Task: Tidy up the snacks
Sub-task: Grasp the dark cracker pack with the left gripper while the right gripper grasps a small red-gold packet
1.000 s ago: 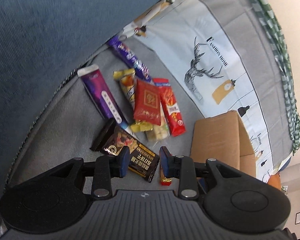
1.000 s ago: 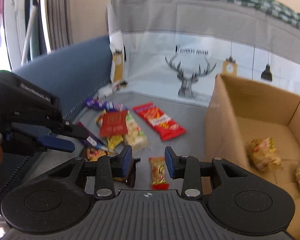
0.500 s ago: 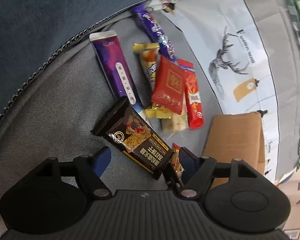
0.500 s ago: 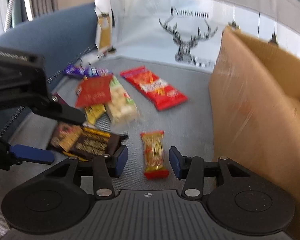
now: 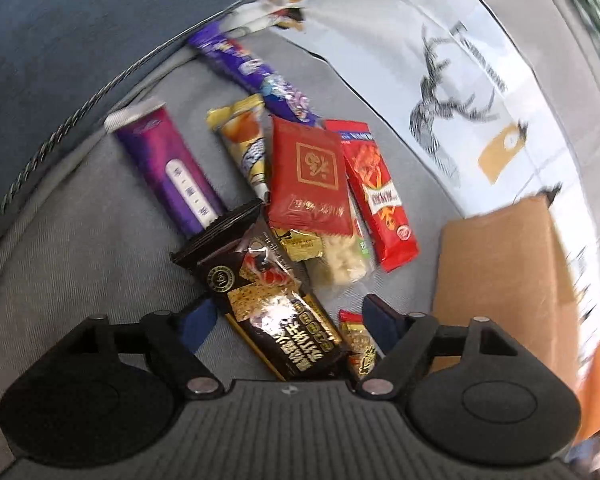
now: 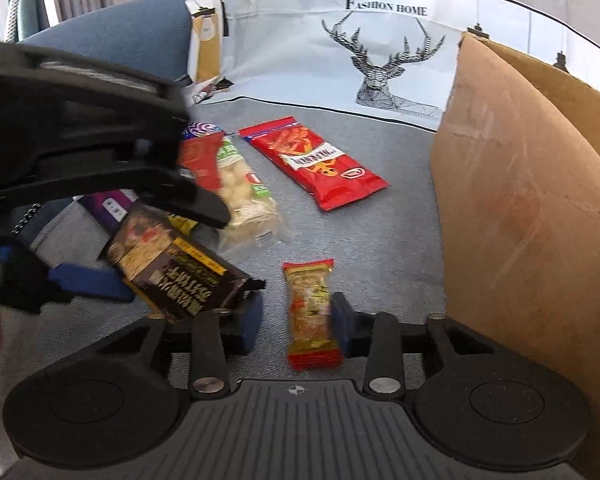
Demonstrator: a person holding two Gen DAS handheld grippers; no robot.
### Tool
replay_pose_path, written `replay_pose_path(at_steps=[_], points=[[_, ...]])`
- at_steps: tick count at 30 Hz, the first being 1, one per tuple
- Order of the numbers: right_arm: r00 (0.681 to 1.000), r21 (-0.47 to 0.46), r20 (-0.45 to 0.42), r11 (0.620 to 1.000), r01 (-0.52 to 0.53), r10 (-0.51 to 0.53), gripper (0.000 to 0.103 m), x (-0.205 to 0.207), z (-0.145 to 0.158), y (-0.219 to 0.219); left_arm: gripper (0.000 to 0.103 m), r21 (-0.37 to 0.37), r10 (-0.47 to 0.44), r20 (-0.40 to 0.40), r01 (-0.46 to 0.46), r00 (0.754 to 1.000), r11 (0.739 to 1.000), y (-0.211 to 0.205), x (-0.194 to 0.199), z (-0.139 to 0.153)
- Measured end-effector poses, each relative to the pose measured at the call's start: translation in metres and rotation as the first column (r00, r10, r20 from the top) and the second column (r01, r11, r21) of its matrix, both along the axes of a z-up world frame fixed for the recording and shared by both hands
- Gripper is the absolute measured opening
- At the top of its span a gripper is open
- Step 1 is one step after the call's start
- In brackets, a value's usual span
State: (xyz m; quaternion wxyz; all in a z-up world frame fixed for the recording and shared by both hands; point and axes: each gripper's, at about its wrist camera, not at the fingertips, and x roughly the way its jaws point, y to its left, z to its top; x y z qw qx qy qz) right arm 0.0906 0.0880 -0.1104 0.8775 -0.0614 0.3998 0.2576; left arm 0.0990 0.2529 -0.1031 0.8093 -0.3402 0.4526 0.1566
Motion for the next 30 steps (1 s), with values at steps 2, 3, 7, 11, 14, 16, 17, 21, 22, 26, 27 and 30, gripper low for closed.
replay_pose_path(at_steps=[2,3,7,11,14,16,17,21,22,26,27,30], points=[[1.000,0.006,-0.001,1.000,-0.012,0.012,0.021,-0.001,0.001,0.000,0.061,0.100,-0.048,-0.029,0.051,0.998,0.994,-0.009,0.004,0.003],[1.000,0.013,-0.005,1.000,-0.018,0.018,0.020,-0.002,0.001,0.000,0.057,0.131,-0.065,-0.031,0.069,0.997,0.989,-0.012,0.004,0.004],[0.999,0.031,-0.016,0.999,-0.032,0.032,0.020,-0.004,0.002,-0.002,0.042,0.195,-0.093,-0.026,0.097,0.995,0.976,-0.012,-0.001,0.009],[0.999,0.045,-0.012,0.998,-0.035,0.036,0.019,-0.007,0.005,-0.007,0.032,0.206,-0.092,-0.016,0.094,0.996,0.974,-0.003,-0.012,0.015],[0.999,0.055,-0.013,0.998,-0.032,0.033,0.019,-0.007,0.007,-0.011,0.029,0.202,-0.057,-0.022,0.060,0.998,0.978,0.008,-0.023,0.019],[0.999,0.067,-0.023,0.997,-0.037,0.039,0.019,-0.007,0.008,-0.012,0.029,0.172,-0.029,-0.019,0.032,0.999,0.985,0.019,-0.031,0.021],[0.998,0.073,-0.031,0.996,-0.044,0.047,0.019,-0.008,0.007,-0.011,0.029,0.150,-0.013,-0.017,0.016,1.000,0.989,0.024,-0.034,0.020],[0.994,0.100,-0.068,0.992,-0.079,0.086,0.020,-0.011,0.006,-0.009,0.042,0.098,0.033,-0.023,-0.030,0.999,0.995,0.033,-0.038,0.018],[0.994,0.099,-0.066,0.992,-0.081,0.088,0.020,-0.011,0.007,-0.008,0.050,0.094,0.031,-0.023,-0.029,0.999,0.995,0.033,-0.036,0.017],[0.994,0.102,-0.071,0.992,-0.072,0.079,0.023,-0.010,0.007,-0.009,0.068,0.138,-0.016,-0.039,0.021,0.999,0.990,0.019,-0.025,0.017],[0.994,0.098,-0.075,0.993,-0.069,0.076,0.025,-0.009,0.007,-0.009,0.071,0.159,-0.027,-0.052,0.035,0.998,0.987,0.015,-0.021,0.016],[0.994,0.093,-0.077,0.993,-0.070,0.077,0.027,-0.008,0.006,-0.008,0.071,0.209,-0.053,-0.093,0.072,0.994,0.975,0.004,-0.012,0.012]])
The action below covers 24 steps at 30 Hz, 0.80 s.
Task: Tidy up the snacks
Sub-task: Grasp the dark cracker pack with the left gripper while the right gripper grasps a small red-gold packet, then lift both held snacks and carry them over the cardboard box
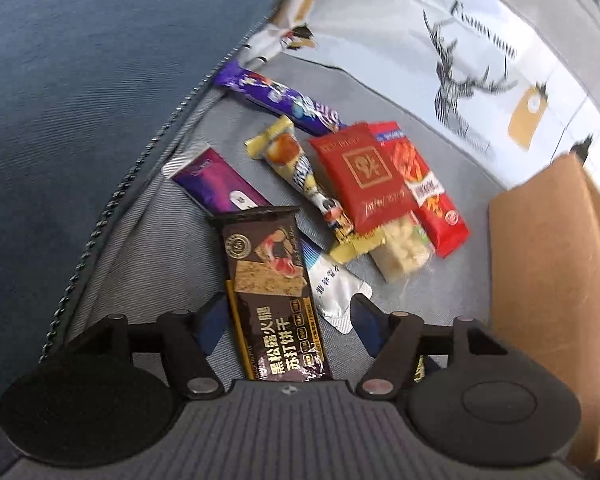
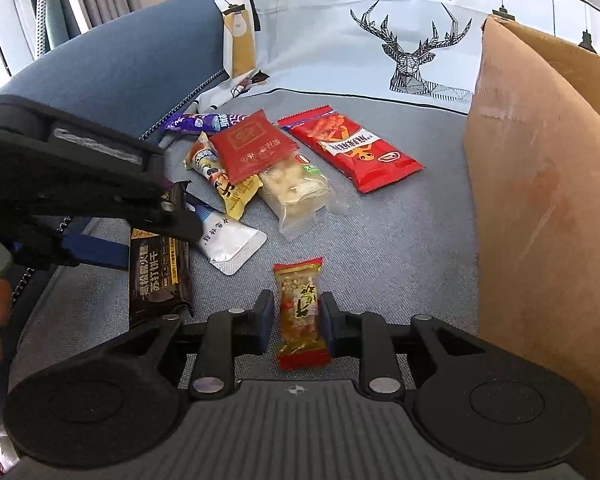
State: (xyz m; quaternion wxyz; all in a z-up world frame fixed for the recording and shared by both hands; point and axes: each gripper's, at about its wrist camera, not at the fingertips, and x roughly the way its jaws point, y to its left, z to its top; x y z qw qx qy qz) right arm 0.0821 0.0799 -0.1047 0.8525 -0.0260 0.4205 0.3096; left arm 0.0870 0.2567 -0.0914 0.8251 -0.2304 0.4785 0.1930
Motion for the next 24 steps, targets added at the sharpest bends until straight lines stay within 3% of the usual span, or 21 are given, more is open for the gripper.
replay_pose_path(at_steps=[5,7,9,17,21,24], points=[[0.999,-0.029,0.028,0.999,-0.025,0.026,0.028,-0.003,-0.001,0.004,0.065,0.089,-0.032,-0.046,0.036,0.998,0.995,-0.013,0.007,-0.005],[0.999,-0.033,0.032,0.999,-0.031,0.032,0.026,-0.004,-0.001,0.004,0.045,0.114,-0.038,-0.054,0.044,0.998,0.992,-0.013,0.007,-0.005],[0.999,-0.031,0.032,0.999,-0.030,0.031,0.021,-0.005,0.000,0.003,0.042,0.113,-0.040,-0.048,0.046,0.998,0.993,-0.010,0.005,-0.004],[0.999,-0.027,0.034,0.999,-0.038,0.039,0.020,-0.015,0.005,-0.005,0.042,-0.025,-0.091,0.001,0.091,0.996,0.996,-0.005,-0.016,0.003],[0.999,-0.039,0.009,0.999,-0.039,0.039,0.023,-0.018,0.005,-0.008,0.042,0.000,-0.124,-0.061,0.124,0.990,0.992,-0.010,-0.022,0.000],[0.999,-0.042,-0.001,0.998,-0.037,0.037,0.023,-0.019,0.003,-0.010,0.042,-0.008,-0.122,-0.058,0.122,0.991,0.993,-0.008,-0.024,0.000]])
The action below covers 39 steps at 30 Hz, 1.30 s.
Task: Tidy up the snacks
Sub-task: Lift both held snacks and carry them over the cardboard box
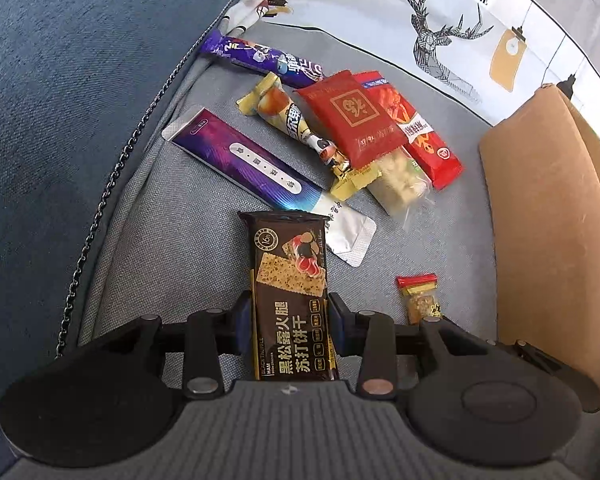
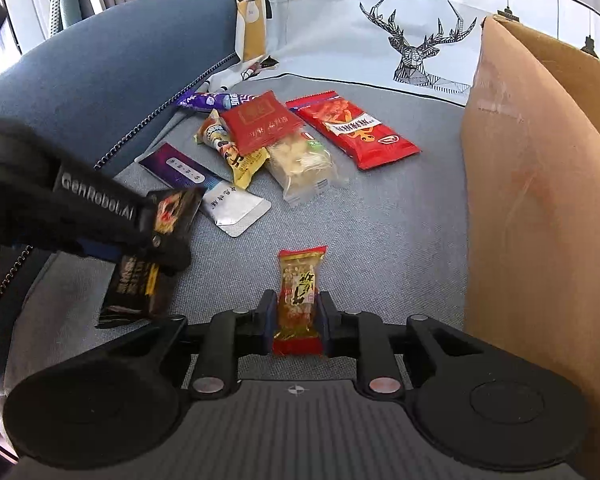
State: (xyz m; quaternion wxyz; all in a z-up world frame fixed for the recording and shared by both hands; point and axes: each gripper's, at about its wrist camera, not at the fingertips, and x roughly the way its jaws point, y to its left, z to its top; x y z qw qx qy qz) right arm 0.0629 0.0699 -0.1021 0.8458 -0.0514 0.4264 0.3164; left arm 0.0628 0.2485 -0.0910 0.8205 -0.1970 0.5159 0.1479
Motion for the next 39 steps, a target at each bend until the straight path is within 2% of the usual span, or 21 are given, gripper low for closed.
replay_pose_path(at_steps=[4,7,12,17,22,27,32,35,39], points=[[1.000,-0.012,0.021,1.000,-0.010,0.010,0.022,-0.003,-0.001,0.000,0.042,0.021,-0.015,-0.002,0.015,1.000,1.000,-0.003,0.004,0.001],[0.999,-0.004,0.035,1.000,-0.012,0.012,0.021,-0.004,0.000,0.000,0.042,0.002,-0.004,0.023,0.004,1.000,1.000,-0.001,0.004,0.002],[0.997,0.054,0.071,0.998,0.014,-0.018,0.019,-0.006,0.012,-0.012,0.042,-0.023,0.021,0.102,-0.019,0.995,1.000,-0.001,-0.005,0.016],[0.992,0.093,0.130,0.996,-0.006,-0.006,0.019,-0.025,0.030,-0.022,0.042,-0.031,0.047,0.181,-0.042,0.982,0.999,-0.004,-0.019,0.033],[0.982,0.163,0.187,0.986,-0.024,-0.007,0.019,-0.038,0.057,-0.037,0.042,-0.036,0.065,0.267,-0.058,0.962,0.998,-0.012,-0.035,0.053],[0.969,0.247,0.243,0.969,-0.009,-0.053,0.019,-0.033,0.100,-0.068,0.042,0.017,0.045,0.349,-0.054,0.936,0.998,-0.024,-0.041,0.074],[0.939,0.301,0.320,0.953,0.021,-0.121,0.019,-0.009,0.144,-0.114,0.042,-0.024,0.056,0.424,-0.051,0.904,0.998,-0.035,-0.034,0.091],[0.925,0.314,0.331,0.946,0.079,-0.187,0.019,0.007,0.148,-0.143,0.042,-0.027,0.036,0.452,-0.026,0.891,0.999,-0.049,-0.026,0.098],[0.927,0.314,0.257,0.931,0.187,-0.273,0.019,0.023,0.131,-0.174,0.042,-0.032,0.000,0.478,0.018,0.879,0.999,-0.071,-0.015,0.104]])
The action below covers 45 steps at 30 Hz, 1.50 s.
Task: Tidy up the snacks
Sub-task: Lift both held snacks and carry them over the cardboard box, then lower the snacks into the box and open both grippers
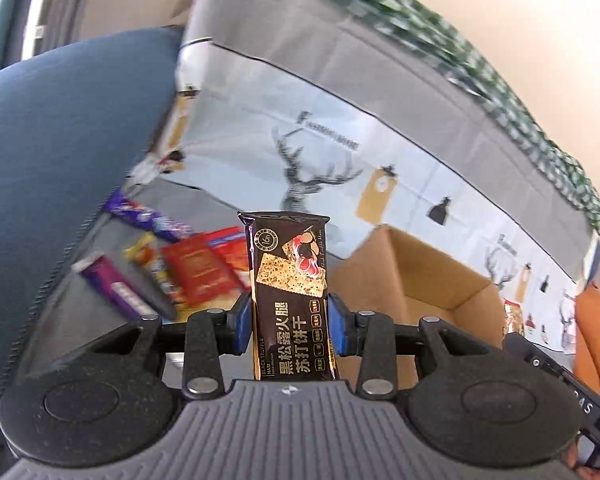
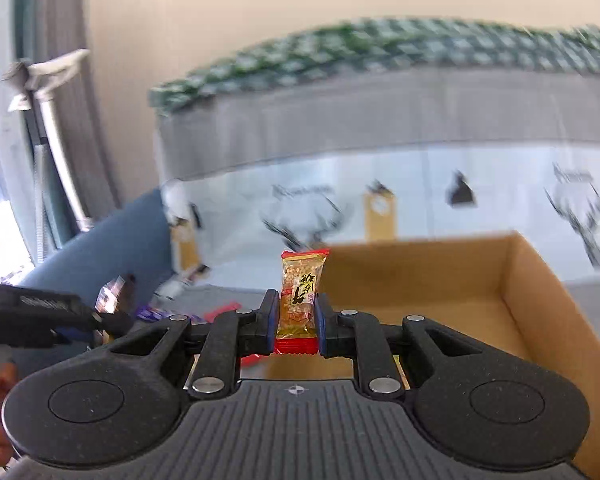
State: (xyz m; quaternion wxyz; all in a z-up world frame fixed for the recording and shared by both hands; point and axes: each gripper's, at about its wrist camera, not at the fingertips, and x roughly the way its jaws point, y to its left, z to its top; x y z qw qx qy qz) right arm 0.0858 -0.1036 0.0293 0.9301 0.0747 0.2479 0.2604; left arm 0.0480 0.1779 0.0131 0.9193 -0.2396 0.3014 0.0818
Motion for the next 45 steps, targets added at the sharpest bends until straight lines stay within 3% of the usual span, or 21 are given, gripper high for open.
replay_pose_path(at_steps=[11,24,29,45], points=[[0.995,-0.021,0.010,0.994,0.104,-0.104,0.019,0.013,-0.004,-0.052,0.042,0.007,-0.167,0.089,0.167,0.982,0.986,-0.076,0.035,0.001],[0.984,-0.068,0.015,0.981,0.181,-0.180,0.019,0.017,-0.012,-0.088,0.042,0.144,-0.368,0.139,0.349,0.919,0.926,-0.159,0.046,-0.003],[0.980,-0.069,0.019,0.978,0.199,-0.198,0.019,0.017,-0.013,-0.095,0.042,0.168,-0.394,0.130,0.371,0.910,0.913,-0.167,0.045,-0.005],[0.982,-0.076,0.020,0.979,0.189,-0.188,0.019,0.017,-0.013,-0.092,0.042,0.167,-0.383,0.132,0.360,0.914,0.918,-0.157,0.042,-0.005]])
